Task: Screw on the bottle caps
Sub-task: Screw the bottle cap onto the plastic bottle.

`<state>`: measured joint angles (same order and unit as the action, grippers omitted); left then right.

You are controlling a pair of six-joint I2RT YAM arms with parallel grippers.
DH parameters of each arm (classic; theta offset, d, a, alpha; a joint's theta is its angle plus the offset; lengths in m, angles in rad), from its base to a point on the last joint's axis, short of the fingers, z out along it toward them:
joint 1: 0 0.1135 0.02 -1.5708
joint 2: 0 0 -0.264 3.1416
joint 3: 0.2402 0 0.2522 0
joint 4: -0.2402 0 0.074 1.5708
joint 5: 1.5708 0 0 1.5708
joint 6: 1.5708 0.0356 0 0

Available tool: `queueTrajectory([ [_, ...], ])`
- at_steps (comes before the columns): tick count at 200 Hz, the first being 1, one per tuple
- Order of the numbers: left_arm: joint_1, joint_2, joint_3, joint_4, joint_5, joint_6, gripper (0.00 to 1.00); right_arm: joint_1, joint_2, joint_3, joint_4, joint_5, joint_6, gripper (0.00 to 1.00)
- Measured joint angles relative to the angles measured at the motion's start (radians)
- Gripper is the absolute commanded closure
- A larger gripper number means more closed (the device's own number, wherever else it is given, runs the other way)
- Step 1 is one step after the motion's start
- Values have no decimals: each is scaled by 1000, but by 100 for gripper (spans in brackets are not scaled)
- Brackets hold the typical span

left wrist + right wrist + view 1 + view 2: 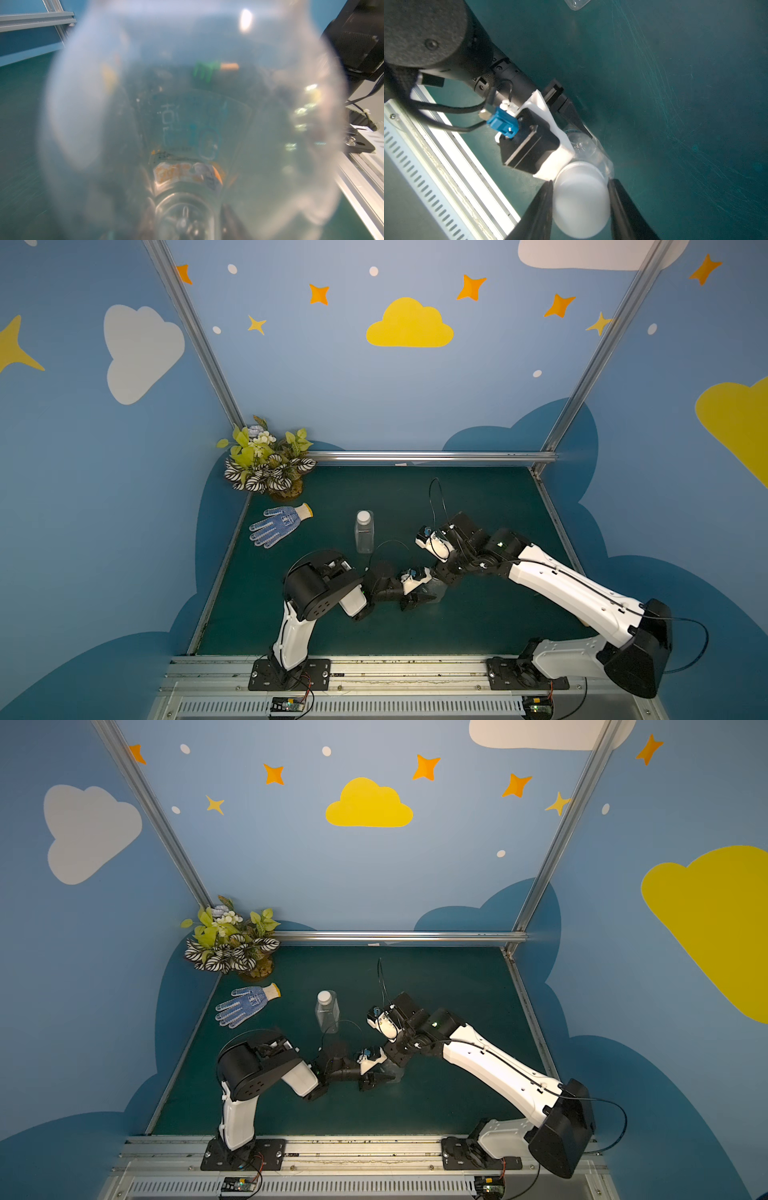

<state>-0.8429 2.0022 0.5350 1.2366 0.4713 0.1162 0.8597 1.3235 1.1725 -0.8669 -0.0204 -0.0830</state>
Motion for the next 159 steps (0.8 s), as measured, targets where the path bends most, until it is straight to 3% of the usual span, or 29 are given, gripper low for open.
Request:
queueTrajectory([
  [24,-1,0,0,0,-4,4,55,14,0,0,0,23,34,90],
  [58,-6,-2,-2,-1,-17,11,55,57,3,0,-3,101,147,100],
  [141,-23,-13,-12,-4,-57,13,55,220,147,122,-140,423,631,100],
  [159,-24,-16,-14,-6,-64,13,55,245,169,138,-163,474,698,78],
])
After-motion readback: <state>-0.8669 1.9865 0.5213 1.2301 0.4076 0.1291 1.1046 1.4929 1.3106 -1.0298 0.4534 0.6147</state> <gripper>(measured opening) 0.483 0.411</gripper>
